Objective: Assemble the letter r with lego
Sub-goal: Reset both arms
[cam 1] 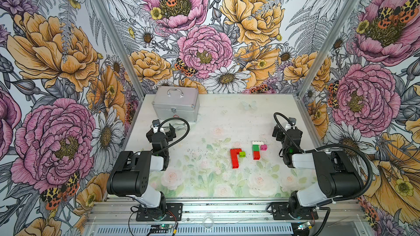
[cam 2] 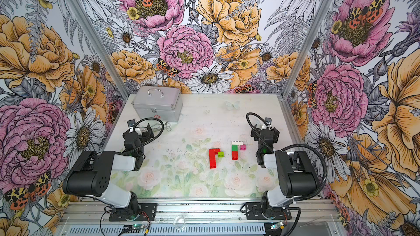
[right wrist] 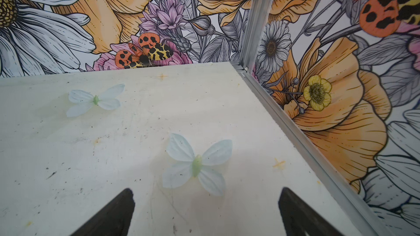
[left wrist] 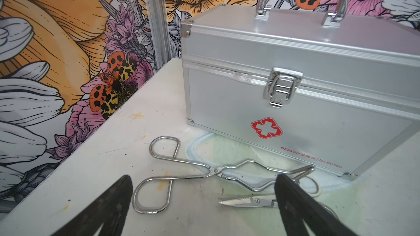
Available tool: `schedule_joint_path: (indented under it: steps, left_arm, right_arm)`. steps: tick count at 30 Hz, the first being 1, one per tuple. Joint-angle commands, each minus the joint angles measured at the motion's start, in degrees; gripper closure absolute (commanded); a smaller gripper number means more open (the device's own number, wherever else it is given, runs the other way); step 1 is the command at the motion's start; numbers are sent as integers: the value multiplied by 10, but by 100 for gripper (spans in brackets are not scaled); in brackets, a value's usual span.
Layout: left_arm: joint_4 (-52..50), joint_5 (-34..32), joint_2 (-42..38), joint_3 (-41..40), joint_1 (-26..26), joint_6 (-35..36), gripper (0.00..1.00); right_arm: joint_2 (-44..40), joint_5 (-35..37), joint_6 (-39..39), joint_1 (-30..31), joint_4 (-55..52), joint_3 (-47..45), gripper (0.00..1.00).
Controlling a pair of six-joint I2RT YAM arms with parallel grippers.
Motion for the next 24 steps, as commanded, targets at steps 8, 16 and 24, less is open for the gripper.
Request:
schedule_joint_path:
  steps: [8,16,24]
  left_arm:
    - [17,16,1,9,-7,14,1]
    - [17,16,1,9,-6,13,1]
    - [16,16,1,10,-7,14,1]
  right_arm:
    - [-1,-10,-1,0,22,-1,0]
    - [-1,-10,-1,-1,23,-1,0]
    - [-1,-10,-1,-1,22,0,0]
